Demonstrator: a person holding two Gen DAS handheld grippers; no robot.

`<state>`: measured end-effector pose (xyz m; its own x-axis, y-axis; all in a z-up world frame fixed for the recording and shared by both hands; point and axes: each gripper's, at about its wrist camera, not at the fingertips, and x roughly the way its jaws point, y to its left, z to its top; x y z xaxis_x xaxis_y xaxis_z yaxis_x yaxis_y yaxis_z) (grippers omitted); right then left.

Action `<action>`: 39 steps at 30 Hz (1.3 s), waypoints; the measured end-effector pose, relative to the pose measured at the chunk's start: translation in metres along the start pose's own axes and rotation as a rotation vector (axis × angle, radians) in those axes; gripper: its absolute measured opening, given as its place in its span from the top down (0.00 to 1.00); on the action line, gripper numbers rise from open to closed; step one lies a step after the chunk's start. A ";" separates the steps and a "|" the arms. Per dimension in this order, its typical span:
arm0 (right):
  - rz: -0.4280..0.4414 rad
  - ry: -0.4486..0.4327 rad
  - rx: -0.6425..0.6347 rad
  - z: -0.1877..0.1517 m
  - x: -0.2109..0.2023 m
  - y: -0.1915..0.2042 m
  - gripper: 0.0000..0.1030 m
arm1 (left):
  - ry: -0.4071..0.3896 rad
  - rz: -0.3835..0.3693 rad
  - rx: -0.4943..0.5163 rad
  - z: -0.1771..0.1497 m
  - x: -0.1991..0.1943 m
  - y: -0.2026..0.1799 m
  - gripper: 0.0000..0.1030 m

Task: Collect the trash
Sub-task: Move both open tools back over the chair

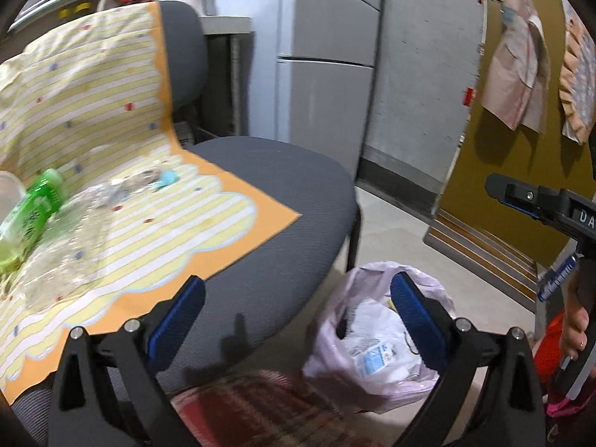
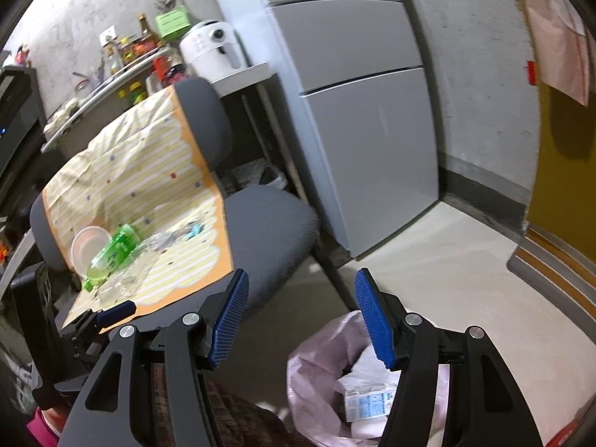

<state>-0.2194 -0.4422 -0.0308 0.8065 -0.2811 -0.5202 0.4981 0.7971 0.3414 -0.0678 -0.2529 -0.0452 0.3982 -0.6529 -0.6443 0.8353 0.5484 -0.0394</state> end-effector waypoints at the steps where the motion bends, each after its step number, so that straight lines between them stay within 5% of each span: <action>1: 0.009 0.005 -0.007 0.001 0.002 0.005 0.41 | -0.003 0.010 -0.010 0.000 -0.003 0.006 0.06; 20: 0.204 0.111 -0.228 0.006 0.080 0.135 0.28 | -0.032 0.396 -0.292 -0.020 -0.060 0.172 0.06; 32: 0.340 0.209 -0.364 -0.014 0.136 0.220 0.29 | -0.010 0.493 -0.405 -0.034 -0.061 0.236 0.06; 39: 0.449 0.302 -0.417 -0.035 0.161 0.261 0.43 | 0.008 0.537 -0.416 -0.042 -0.058 0.256 0.06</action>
<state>0.0295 -0.2604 -0.0527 0.7516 0.2381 -0.6151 -0.0770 0.9579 0.2767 0.1072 -0.0532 -0.0500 0.7128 -0.2302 -0.6625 0.3059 0.9521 -0.0018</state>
